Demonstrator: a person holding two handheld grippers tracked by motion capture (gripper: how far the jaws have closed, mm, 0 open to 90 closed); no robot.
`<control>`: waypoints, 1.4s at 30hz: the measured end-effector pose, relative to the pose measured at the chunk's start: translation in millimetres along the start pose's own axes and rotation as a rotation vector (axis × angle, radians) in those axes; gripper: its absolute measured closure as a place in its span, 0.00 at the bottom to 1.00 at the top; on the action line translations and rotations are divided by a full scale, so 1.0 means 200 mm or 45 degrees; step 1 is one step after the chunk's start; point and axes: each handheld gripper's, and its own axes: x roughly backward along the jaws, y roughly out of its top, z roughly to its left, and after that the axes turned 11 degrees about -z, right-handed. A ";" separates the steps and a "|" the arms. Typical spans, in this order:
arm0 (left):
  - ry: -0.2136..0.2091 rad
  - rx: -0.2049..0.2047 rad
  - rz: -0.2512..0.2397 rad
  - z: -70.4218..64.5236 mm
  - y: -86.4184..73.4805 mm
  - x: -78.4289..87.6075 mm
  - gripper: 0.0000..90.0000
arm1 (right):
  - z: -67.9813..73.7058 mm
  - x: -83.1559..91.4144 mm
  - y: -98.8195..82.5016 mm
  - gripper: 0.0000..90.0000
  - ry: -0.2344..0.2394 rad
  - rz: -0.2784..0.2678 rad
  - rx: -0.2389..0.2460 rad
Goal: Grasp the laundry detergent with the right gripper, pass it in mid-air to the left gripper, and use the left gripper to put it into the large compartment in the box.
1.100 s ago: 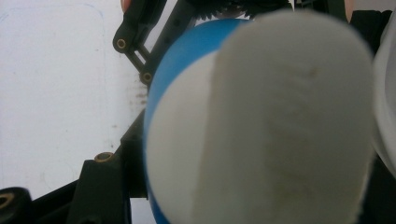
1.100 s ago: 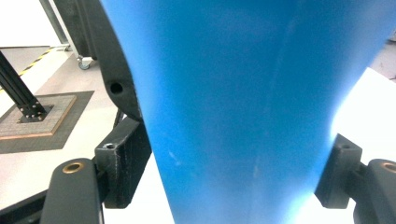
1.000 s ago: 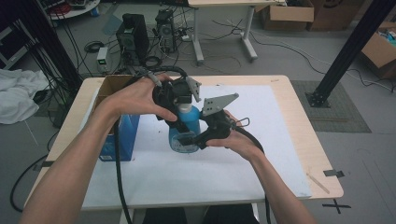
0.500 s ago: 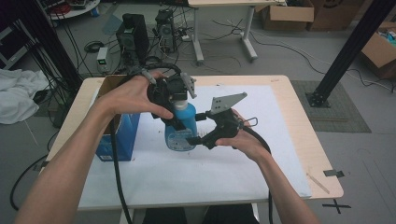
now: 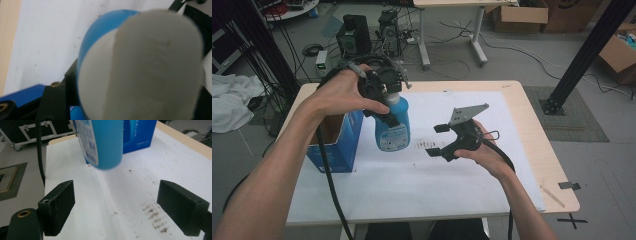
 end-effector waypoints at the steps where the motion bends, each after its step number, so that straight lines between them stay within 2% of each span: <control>1: 0.012 0.029 0.000 0.01 -0.01 0.01 0.43 | -0.01 0.02 -0.01 0.16 -0.016 0.007 -0.004; 3: 0.030 0.084 0.000 0.03 -0.02 0.04 0.43 | -0.01 0.03 -0.01 0.16 -0.027 0.011 -0.009; 4: 0.036 0.118 -0.005 0.04 -0.03 0.05 0.43 | -0.01 0.04 -0.02 0.16 -0.065 0.028 -0.007; 5: 0.043 0.149 -0.009 0.05 -0.03 0.07 0.43 | -0.01 0.04 -0.02 0.16 -0.065 0.028 -0.007; 6: 0.058 0.191 -0.017 0.07 -0.04 0.08 0.43 | -0.02 0.05 -0.03 0.16 -0.087 0.043 -0.009; 7: 0.083 0.257 -0.019 0.09 -0.05 0.12 0.43 | -0.02 0.05 -0.04 0.17 -0.123 0.068 -0.007; 8: 0.083 0.257 -0.019 0.09 -0.05 0.12 0.43 | -0.02 0.05 -0.04 0.17 -0.123 0.068 -0.007; 10: 0.112 0.322 -0.007 0.11 -0.06 0.15 0.43 | -0.03 0.06 -0.05 0.17 -0.148 0.089 -0.012; 11: 0.124 0.363 0.000 0.12 -0.07 0.16 0.43 | -0.03 0.06 -0.06 0.17 -0.158 0.100 -0.015; 12: 0.153 0.426 0.008 0.14 -0.08 0.19 0.43 | -0.03 0.06 -0.07 0.17 -0.173 0.111 -0.027; 13: 0.170 0.458 0.012 0.15 -0.09 0.19 0.43 | -0.04 0.06 -0.08 0.17 -0.179 0.118 -0.034; 14: 0.170 0.458 0.012 0.15 -0.09 0.19 0.43 | -0.04 0.06 -0.08 0.17 -0.187 0.123 -0.038; 15: 0.212 0.506 0.014 0.16 -0.11 0.21 0.43 | -0.04 0.06 -0.09 0.17 -0.195 0.128 -0.037; 16: 0.212 0.506 0.014 0.16 -0.11 0.21 0.43 | -0.04 0.06 -0.09 0.17 -0.195 0.128 -0.037; 17: 0.237 0.538 0.015 0.17 -0.11 0.22 0.43 | -0.05 0.06 -0.09 0.17 -0.205 0.135 -0.043; 18: 0.276 0.600 0.004 0.19 -0.13 0.24 0.43 | -0.05 0.06 -0.10 0.17 -0.244 0.149 -0.050; 19: 0.288 0.639 0.000 0.20 -0.15 0.25 0.43 | -0.06 0.06 -0.11 0.17 -0.258 0.153 -0.059; 20: 0.288 0.639 0.000 0.20 -0.15 0.25 0.43 | -0.06 0.06 -0.11 0.17 -0.258 0.153 -0.059; 21: 0.308 0.720 -0.012 0.23 -0.17 0.26 0.43 | -0.07 0.07 -0.12 0.17 -0.275 0.153 -0.078; 22: 0.308 0.720 -0.012 0.23 -0.17 0.26 0.43 | -0.07 0.07 -0.12 0.17 -0.275 0.153 -0.078; 23: 0.334 0.782 -0.021 0.24 -0.20 0.28 0.43 | -0.07 0.08 -0.13 0.17 -0.291 0.161 -0.086; 24: 0.346 0.807 -0.025 0.25 -0.21 0.29 0.43 | -0.08 0.08 -0.13 0.17 -0.297 0.167 -0.088; 25: 0.346 0.807 -0.025 0.25 -0.21 0.29 0.43 | -0.08 0.08 -0.13 0.17 -0.297 0.167 -0.088; 28: 0.381 0.880 -0.033 0.28 -0.24 0.32 0.44 | -0.09 0.10 -0.16 0.17 -0.326 0.180 -0.106; 31: 0.445 0.952 -0.013 0.30 -0.28 0.35 0.44 | -0.10 0.10 -0.17 0.17 -0.331 0.190 -0.105; 34: 0.473 0.974 0.003 0.31 -0.29 0.36 0.44 | -0.10 0.10 -0.18 0.17 -0.347 0.207 -0.101; 35: 0.501 0.997 0.010 0.32 -0.31 0.37 0.44 | -0.10 0.10 -0.18 0.17 -0.352 0.209 -0.105; 36: 0.501 0.997 0.010 0.32 -0.31 0.37 0.44 | -0.10 0.10 -0.18 0.17 -0.352 0.209 -0.105; 37: 0.521 1.033 0.004 0.33 -0.33 0.39 0.44 | -0.11 0.11 -0.18 0.17 -0.357 0.208 -0.101; 40: 0.545 1.090 -0.008 0.34 -0.37 0.42 0.44 | -0.11 0.11 -0.19 0.17 -0.373 0.217 -0.107; 42: 0.553 1.110 -0.009 0.35 -0.39 0.42 0.44 | -0.11 0.11 -0.19 0.17 -0.377 0.219 -0.108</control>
